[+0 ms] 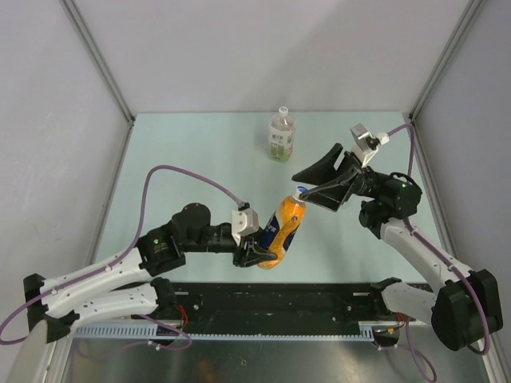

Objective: Unscrew the bottle caps

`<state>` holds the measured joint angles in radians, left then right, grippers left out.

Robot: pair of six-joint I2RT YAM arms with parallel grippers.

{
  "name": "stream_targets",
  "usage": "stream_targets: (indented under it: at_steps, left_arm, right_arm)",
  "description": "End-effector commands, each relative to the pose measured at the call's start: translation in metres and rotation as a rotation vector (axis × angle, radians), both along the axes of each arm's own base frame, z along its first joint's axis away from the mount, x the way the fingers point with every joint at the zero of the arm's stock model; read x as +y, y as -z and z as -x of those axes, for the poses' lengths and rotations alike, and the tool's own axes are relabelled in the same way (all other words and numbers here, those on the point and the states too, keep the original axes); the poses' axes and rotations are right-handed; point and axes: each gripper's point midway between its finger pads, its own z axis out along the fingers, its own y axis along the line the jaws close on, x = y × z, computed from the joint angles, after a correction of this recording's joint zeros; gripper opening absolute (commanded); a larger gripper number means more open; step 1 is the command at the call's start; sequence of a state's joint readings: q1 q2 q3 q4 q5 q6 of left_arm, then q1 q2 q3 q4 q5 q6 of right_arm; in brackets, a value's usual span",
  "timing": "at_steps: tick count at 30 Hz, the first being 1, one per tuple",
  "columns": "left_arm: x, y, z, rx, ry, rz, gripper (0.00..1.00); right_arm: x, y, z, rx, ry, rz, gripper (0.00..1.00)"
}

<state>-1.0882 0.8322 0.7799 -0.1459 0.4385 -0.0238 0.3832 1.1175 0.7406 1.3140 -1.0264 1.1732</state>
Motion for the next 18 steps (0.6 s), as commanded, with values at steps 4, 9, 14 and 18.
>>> stream_targets:
  at_steps: [4,9,14,18]
  left_arm:
    - [-0.005,-0.015,0.015,-0.112,0.097,0.069,0.15]
    - [-0.006,-0.006,0.003,-0.108,0.032,0.043,0.15]
    - [-0.005,0.004,-0.012,-0.108,-0.056,0.011,0.15]
    - [-0.004,0.014,-0.028,-0.104,-0.141,-0.027,0.15]
  right_arm:
    - [-0.016,-0.011,-0.04,0.097,0.19,-0.066,0.97]
    - [-0.025,-0.02,-0.043,0.124,0.231,-0.094,0.99]
    - [-0.029,-0.019,-0.053,0.175,0.303,-0.093,0.99]
    - [-0.032,-0.013,-0.068,0.232,0.402,-0.059,0.99]
